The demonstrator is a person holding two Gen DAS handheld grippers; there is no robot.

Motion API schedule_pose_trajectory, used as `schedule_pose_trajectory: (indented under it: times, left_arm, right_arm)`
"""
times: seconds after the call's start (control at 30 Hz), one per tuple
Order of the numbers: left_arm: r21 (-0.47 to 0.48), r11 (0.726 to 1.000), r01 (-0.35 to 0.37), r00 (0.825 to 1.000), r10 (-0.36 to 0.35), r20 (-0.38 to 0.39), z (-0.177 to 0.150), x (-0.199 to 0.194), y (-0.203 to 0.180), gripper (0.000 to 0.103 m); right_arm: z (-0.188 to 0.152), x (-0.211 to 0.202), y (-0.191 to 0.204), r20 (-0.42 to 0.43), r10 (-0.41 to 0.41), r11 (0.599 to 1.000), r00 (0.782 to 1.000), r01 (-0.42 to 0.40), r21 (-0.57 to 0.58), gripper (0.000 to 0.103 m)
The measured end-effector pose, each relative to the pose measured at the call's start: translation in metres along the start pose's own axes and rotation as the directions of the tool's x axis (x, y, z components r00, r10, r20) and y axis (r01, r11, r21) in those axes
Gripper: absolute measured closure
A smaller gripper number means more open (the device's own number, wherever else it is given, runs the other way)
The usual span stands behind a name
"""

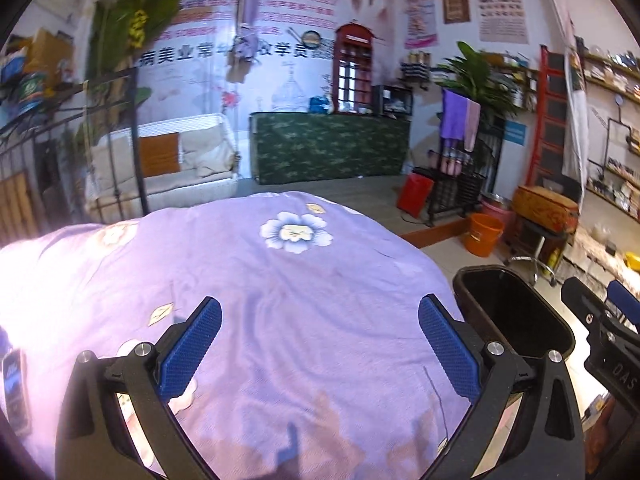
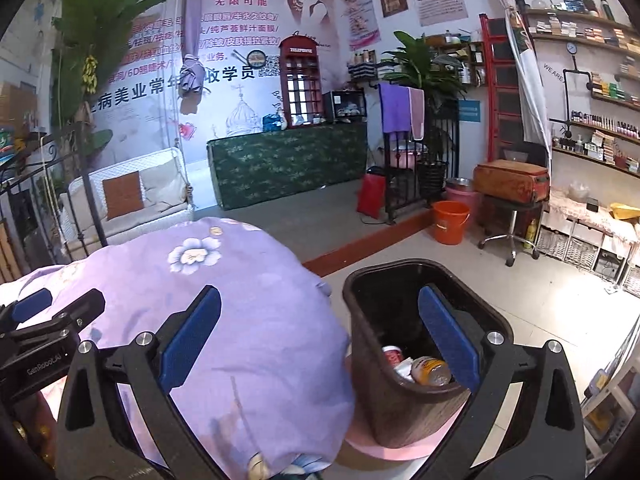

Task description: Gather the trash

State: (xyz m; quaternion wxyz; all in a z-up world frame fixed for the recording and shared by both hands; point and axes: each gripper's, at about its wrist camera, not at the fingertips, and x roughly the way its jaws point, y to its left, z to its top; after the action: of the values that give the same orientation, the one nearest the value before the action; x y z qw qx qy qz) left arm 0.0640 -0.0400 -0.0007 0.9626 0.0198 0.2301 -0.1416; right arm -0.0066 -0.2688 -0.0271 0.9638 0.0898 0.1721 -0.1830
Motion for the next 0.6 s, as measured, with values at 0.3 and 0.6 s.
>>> schedule_pose_trajectory:
  times: [0.3,0.6]
  left_arm:
    - [-0.049,0.998,-0.050,0.998,0.051,0.032,-0.008,-0.018,0.018,0.006]
    - [-0.052,0.997,-0.057,0.997,0.059,0.040,-0.007,-0.020,0.022,0.006]
  right_arm:
    - [-0.010,-0.025,0.015,0.042,0.011,0.998,0.999,-0.008,-0.060,0.006]
    - [-0.011,-0.028,0.017,0.041,0.011,0.998,0.999,-0.008,-0.066,0.006]
